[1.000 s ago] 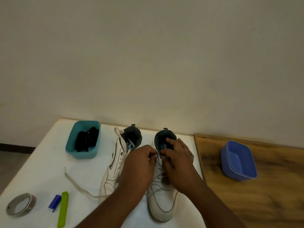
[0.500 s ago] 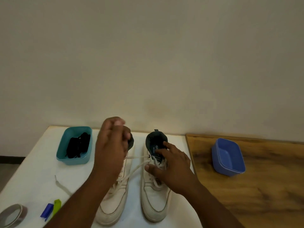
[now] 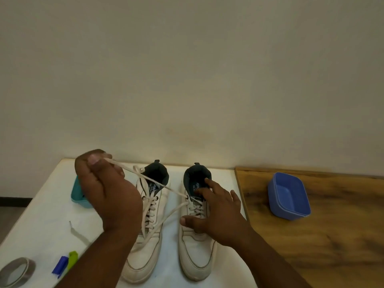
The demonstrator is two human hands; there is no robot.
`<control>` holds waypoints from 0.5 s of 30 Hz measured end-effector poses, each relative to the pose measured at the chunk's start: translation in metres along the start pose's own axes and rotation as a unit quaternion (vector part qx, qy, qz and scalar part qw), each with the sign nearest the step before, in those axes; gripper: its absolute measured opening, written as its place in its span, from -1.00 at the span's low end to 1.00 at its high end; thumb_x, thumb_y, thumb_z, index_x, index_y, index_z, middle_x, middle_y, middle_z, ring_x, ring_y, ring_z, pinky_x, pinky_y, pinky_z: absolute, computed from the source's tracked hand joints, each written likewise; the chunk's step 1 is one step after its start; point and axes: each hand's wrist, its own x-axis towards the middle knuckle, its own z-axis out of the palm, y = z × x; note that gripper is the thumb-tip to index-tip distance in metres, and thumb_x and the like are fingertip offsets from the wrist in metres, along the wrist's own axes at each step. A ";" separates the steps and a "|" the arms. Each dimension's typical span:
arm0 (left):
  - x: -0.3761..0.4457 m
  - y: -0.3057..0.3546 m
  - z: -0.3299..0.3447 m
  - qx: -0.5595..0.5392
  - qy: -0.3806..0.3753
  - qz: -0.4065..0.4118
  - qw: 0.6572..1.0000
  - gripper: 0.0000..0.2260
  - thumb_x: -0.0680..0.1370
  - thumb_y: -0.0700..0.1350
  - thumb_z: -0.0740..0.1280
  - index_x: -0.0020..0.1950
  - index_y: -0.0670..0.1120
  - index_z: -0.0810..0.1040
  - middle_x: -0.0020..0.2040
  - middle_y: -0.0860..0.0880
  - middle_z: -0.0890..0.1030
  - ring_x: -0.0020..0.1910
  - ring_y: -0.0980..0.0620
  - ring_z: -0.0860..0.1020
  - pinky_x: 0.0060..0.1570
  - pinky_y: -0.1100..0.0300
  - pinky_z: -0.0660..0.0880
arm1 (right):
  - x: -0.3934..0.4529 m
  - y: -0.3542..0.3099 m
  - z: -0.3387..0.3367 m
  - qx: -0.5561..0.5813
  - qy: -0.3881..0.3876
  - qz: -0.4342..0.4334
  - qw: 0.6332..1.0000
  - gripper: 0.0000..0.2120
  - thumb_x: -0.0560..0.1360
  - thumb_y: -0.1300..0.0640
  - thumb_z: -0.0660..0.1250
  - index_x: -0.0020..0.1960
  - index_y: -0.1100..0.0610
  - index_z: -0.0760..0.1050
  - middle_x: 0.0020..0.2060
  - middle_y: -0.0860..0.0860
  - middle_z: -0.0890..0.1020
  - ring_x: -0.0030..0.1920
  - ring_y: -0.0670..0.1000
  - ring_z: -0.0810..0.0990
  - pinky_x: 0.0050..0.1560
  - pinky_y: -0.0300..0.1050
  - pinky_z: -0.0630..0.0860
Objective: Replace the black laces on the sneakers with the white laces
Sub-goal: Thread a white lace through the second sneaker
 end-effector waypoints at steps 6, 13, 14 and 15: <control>-0.005 -0.024 -0.008 0.141 -0.154 -0.092 0.974 -0.76 0.70 0.03 0.15 -0.08 0.01 0.51 -0.27 0.02 0.50 -0.26 0.02 0.45 -0.19 -0.01 0.43 | -0.003 -0.008 0.005 0.048 0.146 -0.008 0.988 -0.41 0.38 -0.29 0.50 0.33 -0.23 0.39 0.53 -0.17 0.21 0.53 -0.01 0.19 0.53 0.04 0.07; -0.005 -0.012 -0.008 0.178 -0.174 -0.095 0.964 -0.83 0.62 -0.24 0.22 0.00 -0.01 0.54 -0.10 0.07 0.60 -0.15 0.27 0.55 -0.17 0.37 0.42 | -0.008 -0.030 0.037 -0.133 0.195 -0.135 0.962 -0.78 0.42 -0.03 0.52 0.02 -0.22 0.57 0.65 0.10 0.06 0.63 0.27 -0.18 0.54 0.39 0.03; -0.006 -0.014 -0.010 0.200 -0.198 -0.084 0.956 -0.79 0.59 -0.29 0.22 0.03 0.00 0.54 -0.06 0.09 0.60 -0.12 0.31 0.55 -0.18 0.44 0.41 | -0.009 -0.030 0.043 -0.114 0.197 -0.119 0.966 -0.83 0.45 -0.02 0.51 -0.03 -0.21 0.57 0.64 0.11 0.05 0.63 0.27 -0.19 0.53 0.41 0.06; -0.006 -0.017 -0.013 0.228 -0.227 -0.062 0.945 -0.75 0.57 -0.31 0.23 0.05 0.03 0.53 -0.01 0.10 0.59 -0.09 0.30 0.56 -0.17 0.46 0.41 | -0.010 -0.030 0.045 -0.075 0.206 -0.113 0.969 -0.87 0.48 -0.01 0.48 -0.05 -0.20 0.57 0.64 0.08 0.08 0.64 0.23 -0.17 0.53 0.37 0.09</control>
